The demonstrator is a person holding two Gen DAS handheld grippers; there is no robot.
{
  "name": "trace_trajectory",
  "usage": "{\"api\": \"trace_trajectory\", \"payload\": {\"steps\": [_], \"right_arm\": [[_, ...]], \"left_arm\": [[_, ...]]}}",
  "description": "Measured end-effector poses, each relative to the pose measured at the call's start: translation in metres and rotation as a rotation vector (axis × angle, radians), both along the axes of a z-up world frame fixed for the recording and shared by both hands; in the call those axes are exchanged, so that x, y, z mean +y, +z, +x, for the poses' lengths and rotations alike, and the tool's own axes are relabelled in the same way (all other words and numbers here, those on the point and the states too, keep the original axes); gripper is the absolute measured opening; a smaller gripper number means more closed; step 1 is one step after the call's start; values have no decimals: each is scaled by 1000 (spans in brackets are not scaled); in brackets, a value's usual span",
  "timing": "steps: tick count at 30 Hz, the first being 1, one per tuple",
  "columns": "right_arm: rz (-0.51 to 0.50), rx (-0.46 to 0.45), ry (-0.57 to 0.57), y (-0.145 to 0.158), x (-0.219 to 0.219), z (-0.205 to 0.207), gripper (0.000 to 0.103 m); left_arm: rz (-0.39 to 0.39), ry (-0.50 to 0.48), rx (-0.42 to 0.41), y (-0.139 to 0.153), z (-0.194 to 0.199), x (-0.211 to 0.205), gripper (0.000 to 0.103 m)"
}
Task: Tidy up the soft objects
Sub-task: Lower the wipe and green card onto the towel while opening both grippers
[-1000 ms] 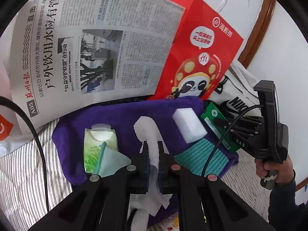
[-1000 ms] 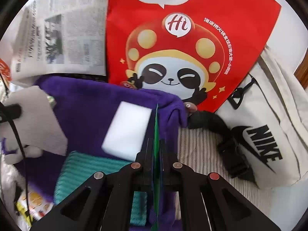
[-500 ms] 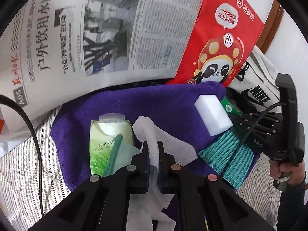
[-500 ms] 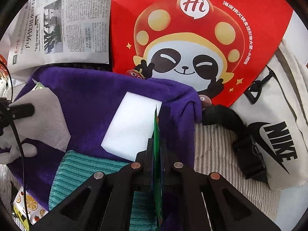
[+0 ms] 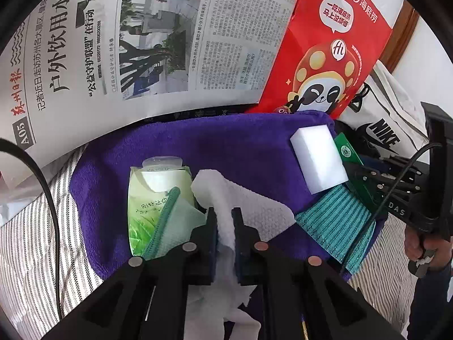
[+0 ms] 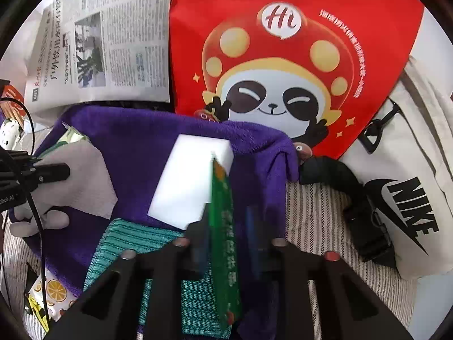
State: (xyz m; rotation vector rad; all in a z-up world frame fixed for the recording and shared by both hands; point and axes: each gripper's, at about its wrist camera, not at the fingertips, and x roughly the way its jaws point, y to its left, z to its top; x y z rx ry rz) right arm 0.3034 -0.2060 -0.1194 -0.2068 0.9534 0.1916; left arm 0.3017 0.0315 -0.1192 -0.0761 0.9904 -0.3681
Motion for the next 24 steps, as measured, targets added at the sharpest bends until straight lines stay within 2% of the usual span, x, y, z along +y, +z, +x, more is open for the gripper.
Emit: {"api": "trace_trajectory", "payload": {"steps": [1, 3, 5, 9, 11, 13, 24], "right_arm": [[9, -8, 2, 3, -2, -1, 41], [38, -18, 8, 10, -2, -7, 65], [94, -13, 30, 15, -5, -10, 73], [89, -12, 38, 18, 1, -22, 73], [90, -15, 43, 20, 3, -30, 73], [84, -23, 42, 22, 7, -37, 73], [71, -18, 1, 41, 2, -87, 73]], "left_arm": [[-1, -1, 4, 0, 0, 0, 14], [-6, -1, 14, 1, -1, -1, 19], [-8, -3, 15, 3, -4, -1, 23], [5, -7, 12, 9, -12, -1, 28], [8, -15, 8, 12, -17, -1, 38], [16, -22, -5, 16, -24, -2, 41], [8, -11, -47, 42, -70, 5, 41]]}}
